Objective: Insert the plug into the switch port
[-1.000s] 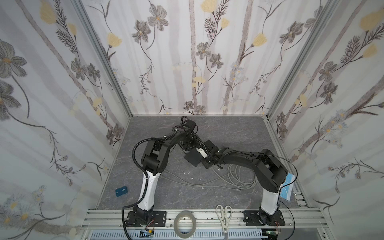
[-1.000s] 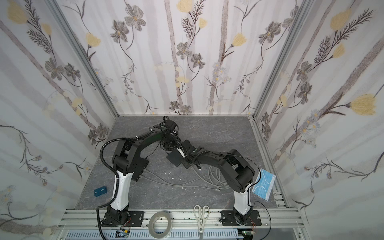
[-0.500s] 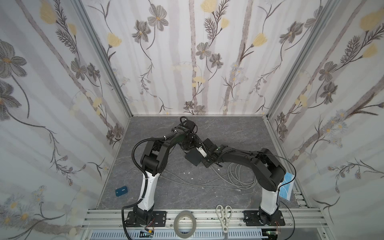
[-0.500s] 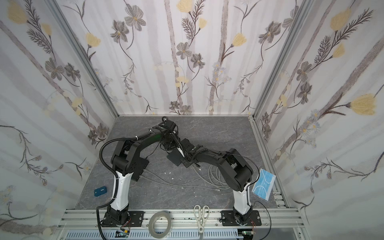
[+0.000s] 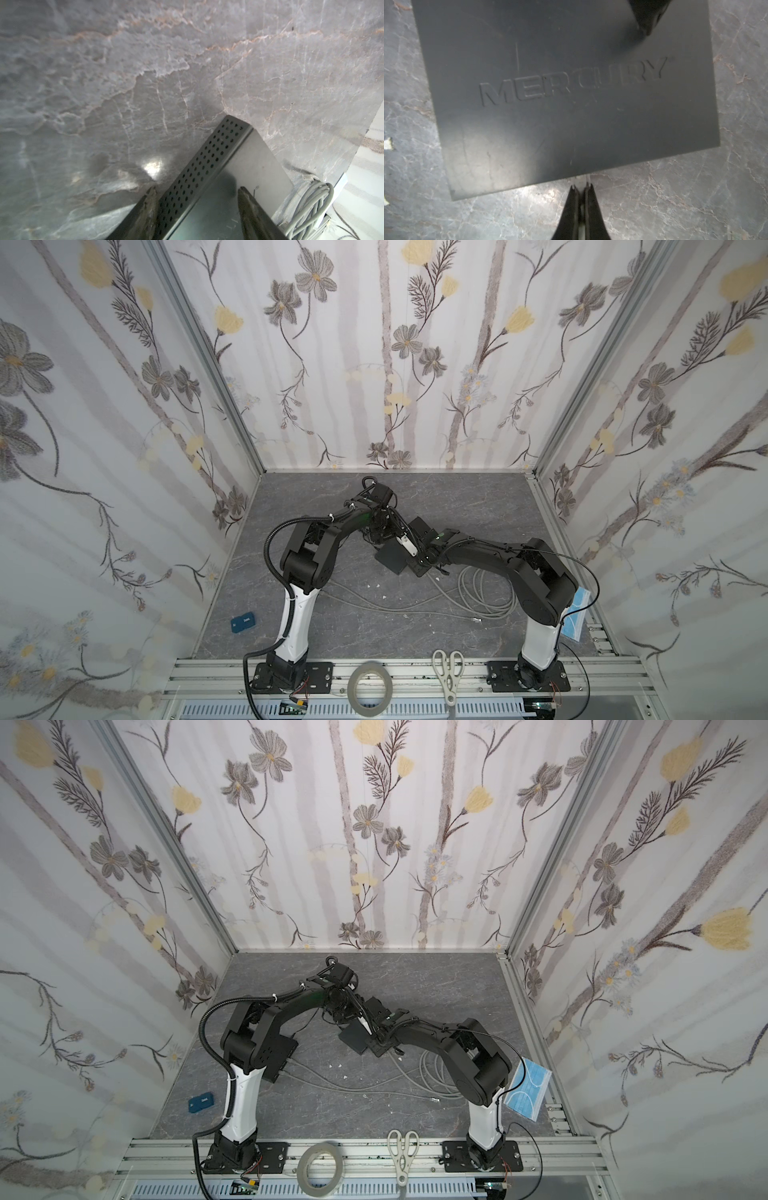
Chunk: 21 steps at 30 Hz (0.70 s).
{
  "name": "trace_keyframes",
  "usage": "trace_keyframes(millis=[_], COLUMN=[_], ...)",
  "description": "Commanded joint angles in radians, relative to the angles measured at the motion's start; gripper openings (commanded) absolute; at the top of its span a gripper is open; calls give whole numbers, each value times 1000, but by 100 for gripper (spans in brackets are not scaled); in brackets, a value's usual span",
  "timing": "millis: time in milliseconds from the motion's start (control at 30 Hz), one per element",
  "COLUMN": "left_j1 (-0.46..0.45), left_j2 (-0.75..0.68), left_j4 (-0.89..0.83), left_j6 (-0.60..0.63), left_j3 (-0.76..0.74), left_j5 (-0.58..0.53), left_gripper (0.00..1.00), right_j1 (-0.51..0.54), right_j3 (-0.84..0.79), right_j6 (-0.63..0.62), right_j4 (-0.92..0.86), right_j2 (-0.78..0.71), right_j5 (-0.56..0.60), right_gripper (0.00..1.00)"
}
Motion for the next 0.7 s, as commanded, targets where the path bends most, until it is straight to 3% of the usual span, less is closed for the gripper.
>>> trace_keyframes(millis=[0,400,667], left_j1=[-40,6,3], left_j2=[-24,-57,-50], left_j4=[-59,20,38], left_j6=[-20,-86,-101], left_j3=[-8,-61,-76], left_j5=[352,397,408], left_gripper=[62,62,62], right_j1=[4,5,-2], right_j3=[-6,-190,-172], right_j6=[-54,-48,-65], right_j4=[571,666,673], right_j2=[-23,-97,-112], right_j5=[-48,-16,-9], right_gripper=[0,0,0])
